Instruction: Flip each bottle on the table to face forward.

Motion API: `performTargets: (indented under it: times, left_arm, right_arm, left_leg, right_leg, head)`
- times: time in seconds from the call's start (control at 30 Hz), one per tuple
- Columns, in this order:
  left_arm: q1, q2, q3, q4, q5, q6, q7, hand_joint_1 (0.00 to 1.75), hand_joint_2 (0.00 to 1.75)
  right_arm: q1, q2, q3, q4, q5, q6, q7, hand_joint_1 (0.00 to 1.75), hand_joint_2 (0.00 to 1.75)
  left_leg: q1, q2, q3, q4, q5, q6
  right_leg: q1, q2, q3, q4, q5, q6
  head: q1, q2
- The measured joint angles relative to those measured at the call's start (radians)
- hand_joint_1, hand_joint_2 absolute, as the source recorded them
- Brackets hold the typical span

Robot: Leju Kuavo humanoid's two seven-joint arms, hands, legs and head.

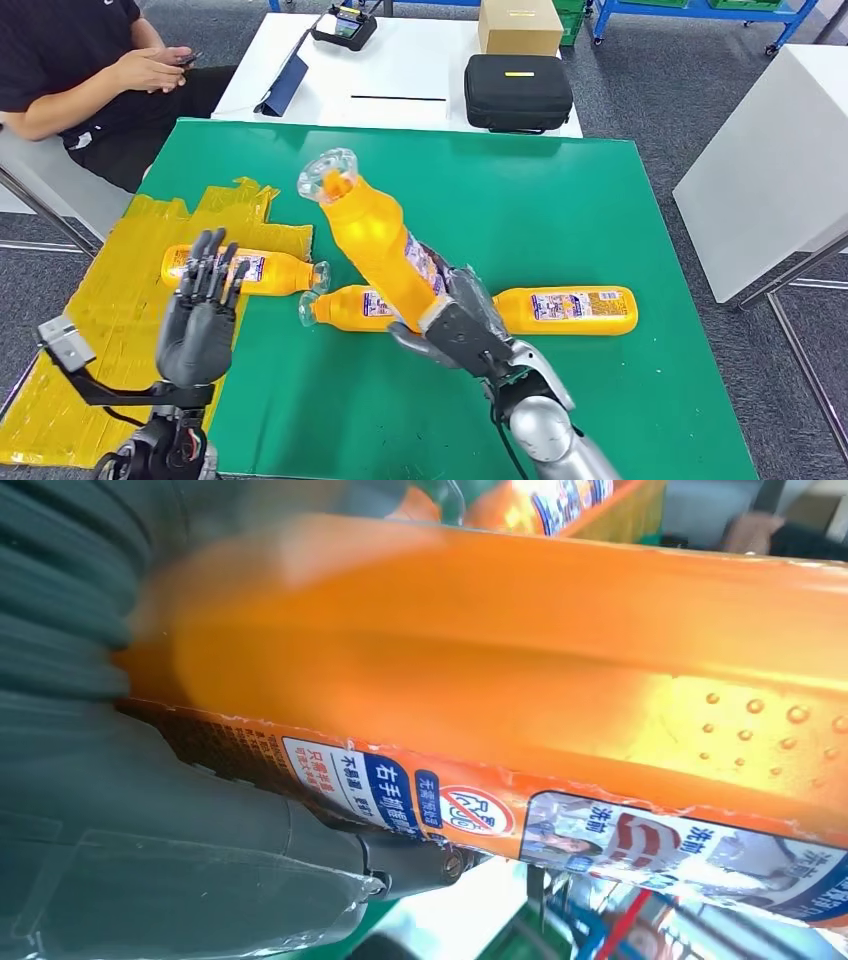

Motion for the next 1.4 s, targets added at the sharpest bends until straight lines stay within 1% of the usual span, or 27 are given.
performTargets:
  times: [0.1,0.27,0.4,0.6,0.77,0.93,1.1,1.23,1.4]
  left_arm:
    - [-0.019,0.000,-0.046,0.001,0.008,0.009,0.009,0.00,1.75]
    - [-0.065,-0.002,-0.094,0.018,0.014,0.044,0.024,0.00,1.75]
    - [-0.100,-0.005,-0.106,0.040,0.028,0.055,0.033,0.00,1.75]
    - [-0.124,-0.008,-0.112,0.064,0.047,0.055,0.042,0.00,1.75]
    - [-0.144,-0.012,-0.113,0.090,0.077,0.056,0.051,0.00,1.75]
    - [-0.144,-0.012,-0.104,0.105,0.093,0.058,0.056,0.00,1.75]
    - [-0.144,-0.012,-0.104,0.111,0.108,0.051,0.072,0.00,1.75]
    - [-0.147,-0.021,-0.109,0.115,0.114,0.046,0.082,0.00,1.75]
    - [-0.145,-0.025,-0.109,0.120,0.117,0.046,0.083,0.00,1.75]
  right_arm:
    - [-0.005,0.034,0.029,-0.001,0.052,-0.029,0.032,1.75,1.75]
    - [-0.027,0.084,0.082,0.002,0.119,-0.038,0.075,1.75,1.75]
    - [-0.055,0.118,0.121,0.016,0.155,-0.039,0.088,1.75,1.75]
    - [-0.088,0.147,0.157,0.043,0.195,-0.043,0.109,1.75,1.75]
    - [-0.126,0.178,0.196,0.090,0.294,-0.056,0.159,1.75,1.75]
    - [-0.149,0.195,0.229,0.139,0.345,-0.063,0.190,1.75,1.75]
    - [-0.170,0.205,0.247,0.206,0.348,-0.062,0.197,1.75,1.75]
    - [-0.175,0.209,0.270,0.267,0.358,-0.067,0.197,1.75,1.75]
    - [-0.178,0.215,0.275,0.298,0.389,-0.066,0.191,1.75,1.75]
  left_leg:
    - [0.000,0.000,0.000,0.000,0.000,0.000]
    - [0.000,0.000,0.000,0.000,0.000,0.000]
    - [0.000,0.000,0.000,0.000,0.000,0.000]
    - [0.000,0.000,0.000,0.000,0.000,0.000]
    - [0.000,0.000,0.000,0.000,0.000,0.000]
    - [0.000,0.000,0.000,0.000,0.001,0.000]
    - [0.000,0.000,-0.001,0.000,0.001,0.000]
    - [0.000,-0.001,-0.001,0.000,0.001,0.000]
    - [0.000,0.000,-0.001,0.000,0.001,0.000]
  right_leg:
    - [0.000,0.000,0.000,0.000,0.000,0.000]
    - [0.000,0.000,0.000,0.000,0.000,0.000]
    - [0.000,0.000,0.000,0.000,0.000,0.000]
    - [0.000,0.000,0.000,0.000,0.000,0.000]
    - [0.000,0.000,0.000,0.000,0.000,0.000]
    - [0.000,0.000,-0.001,0.000,0.000,0.000]
    - [0.000,0.000,-0.001,0.000,0.000,0.000]
    - [0.000,-0.001,-0.001,0.000,0.000,0.000]
    - [0.000,-0.001,-0.001,0.000,0.000,0.000]
  head:
    - [0.000,0.000]
    - [0.000,0.000]
    - [0.000,0.000]
    - [0.000,0.000]
    - [0.000,0.000]
    - [0.000,0.000]
    - [0.000,0.000]
    - [0.000,0.000]
    - [0.000,0.000]
